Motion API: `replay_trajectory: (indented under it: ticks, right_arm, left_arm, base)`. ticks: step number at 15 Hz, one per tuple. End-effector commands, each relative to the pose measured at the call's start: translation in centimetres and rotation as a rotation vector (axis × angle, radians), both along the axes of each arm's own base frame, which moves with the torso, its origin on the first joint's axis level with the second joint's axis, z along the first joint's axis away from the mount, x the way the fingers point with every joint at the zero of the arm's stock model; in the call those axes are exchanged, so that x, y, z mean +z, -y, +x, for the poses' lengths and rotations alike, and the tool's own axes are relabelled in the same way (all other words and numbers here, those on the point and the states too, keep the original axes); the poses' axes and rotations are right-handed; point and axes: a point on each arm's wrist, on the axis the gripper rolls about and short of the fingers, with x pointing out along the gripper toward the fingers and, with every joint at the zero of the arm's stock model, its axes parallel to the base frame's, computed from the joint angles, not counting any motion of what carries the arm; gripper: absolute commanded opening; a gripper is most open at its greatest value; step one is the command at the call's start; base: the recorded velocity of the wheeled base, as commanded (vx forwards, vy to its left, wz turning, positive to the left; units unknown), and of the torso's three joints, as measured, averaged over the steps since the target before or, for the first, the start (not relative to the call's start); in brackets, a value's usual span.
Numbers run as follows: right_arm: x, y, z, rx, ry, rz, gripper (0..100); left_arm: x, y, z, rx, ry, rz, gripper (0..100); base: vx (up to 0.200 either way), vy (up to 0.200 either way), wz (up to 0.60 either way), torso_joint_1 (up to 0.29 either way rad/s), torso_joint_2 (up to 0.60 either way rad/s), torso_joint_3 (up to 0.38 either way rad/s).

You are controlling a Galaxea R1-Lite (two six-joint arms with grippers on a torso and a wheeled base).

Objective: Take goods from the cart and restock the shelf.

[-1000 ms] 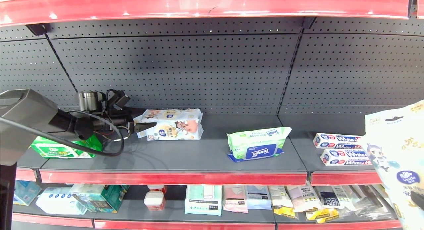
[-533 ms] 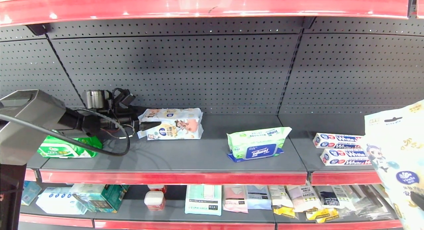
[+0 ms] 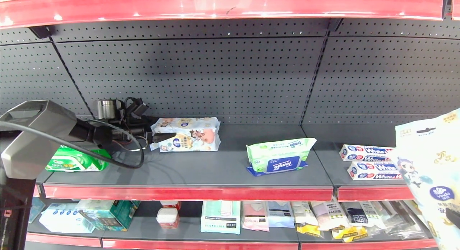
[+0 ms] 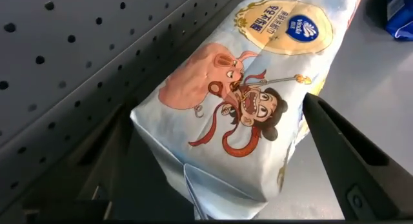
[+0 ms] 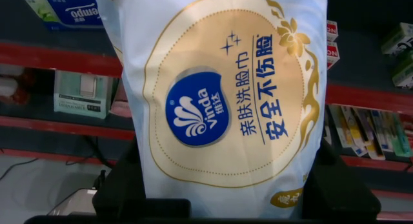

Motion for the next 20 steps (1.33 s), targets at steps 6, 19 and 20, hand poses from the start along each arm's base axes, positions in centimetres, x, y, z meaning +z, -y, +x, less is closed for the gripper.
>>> replay_trajectory:
  ticks: [6, 19, 20]
  right_arm:
    - [0.1, 0.0, 0.1, -0.012, -0.002, -0.007, 0]
    - [0.0, 0.0, 0.3, -0.014, -0.010, -0.007, 0]
    - [0.0, 0.0, 0.2, -0.014, -0.012, -0.007, 0]
  left_arm:
    - [0.5, 1.5, 1.0, -0.055, 0.011, -0.011, 100]
    - [0.1, 1.8, 0.8, -0.062, -0.037, -0.010, 0]
    - [0.2, 1.8, 0.8, -0.057, -0.046, -0.013, 0]
  base:
    - [0.000, 0.000, 0.00, 0.000, 0.00, 0.000]
    - [0.000, 0.000, 0.00, 0.000, 0.00, 0.000]
    - [0.000, 0.000, 0.00, 0.000, 0.00, 0.000]
